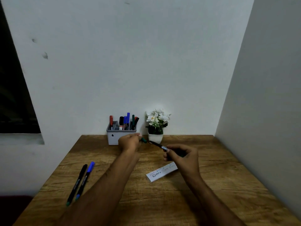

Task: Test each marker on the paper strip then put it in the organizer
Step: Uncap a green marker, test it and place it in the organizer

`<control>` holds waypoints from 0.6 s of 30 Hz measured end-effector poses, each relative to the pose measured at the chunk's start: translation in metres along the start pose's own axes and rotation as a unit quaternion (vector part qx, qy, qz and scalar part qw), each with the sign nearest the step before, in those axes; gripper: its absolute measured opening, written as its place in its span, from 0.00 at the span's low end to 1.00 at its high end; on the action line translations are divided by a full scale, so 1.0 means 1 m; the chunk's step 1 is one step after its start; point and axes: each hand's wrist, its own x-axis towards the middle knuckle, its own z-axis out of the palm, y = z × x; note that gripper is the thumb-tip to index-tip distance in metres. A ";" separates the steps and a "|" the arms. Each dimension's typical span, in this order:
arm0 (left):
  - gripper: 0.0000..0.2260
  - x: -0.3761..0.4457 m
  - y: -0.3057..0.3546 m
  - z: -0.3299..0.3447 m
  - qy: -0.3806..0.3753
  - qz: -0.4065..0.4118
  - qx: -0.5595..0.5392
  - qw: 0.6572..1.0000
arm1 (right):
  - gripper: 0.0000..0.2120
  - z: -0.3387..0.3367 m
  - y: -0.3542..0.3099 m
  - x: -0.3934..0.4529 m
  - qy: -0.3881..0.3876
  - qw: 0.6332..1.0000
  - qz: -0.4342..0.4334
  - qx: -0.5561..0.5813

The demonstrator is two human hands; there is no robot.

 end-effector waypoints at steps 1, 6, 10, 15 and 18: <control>0.08 -0.001 0.000 0.000 -0.004 -0.015 -0.024 1.000 | 0.08 0.002 0.000 -0.001 -0.004 1.000 -0.006 -0.013; 0.07 -0.010 -0.004 0.000 -0.002 -0.032 -0.065 0.997 | 0.14 0.010 -0.004 -0.005 -0.003 0.998 -0.024 -0.063; 0.07 -0.012 -0.007 0.002 -0.007 -0.034 -0.071 0.997 | 0.15 0.011 -0.005 -0.006 0.008 0.997 -0.027 -0.077; 0.06 -0.013 -0.015 0.003 -0.010 -0.029 -0.061 0.998 | 0.12 0.013 -0.005 -0.008 0.011 0.996 -0.025 -0.084; 0.06 -0.013 -0.016 0.001 -0.007 -0.025 -0.060 0.998 | 0.09 0.014 -0.003 -0.006 0.013 0.996 -0.021 -0.086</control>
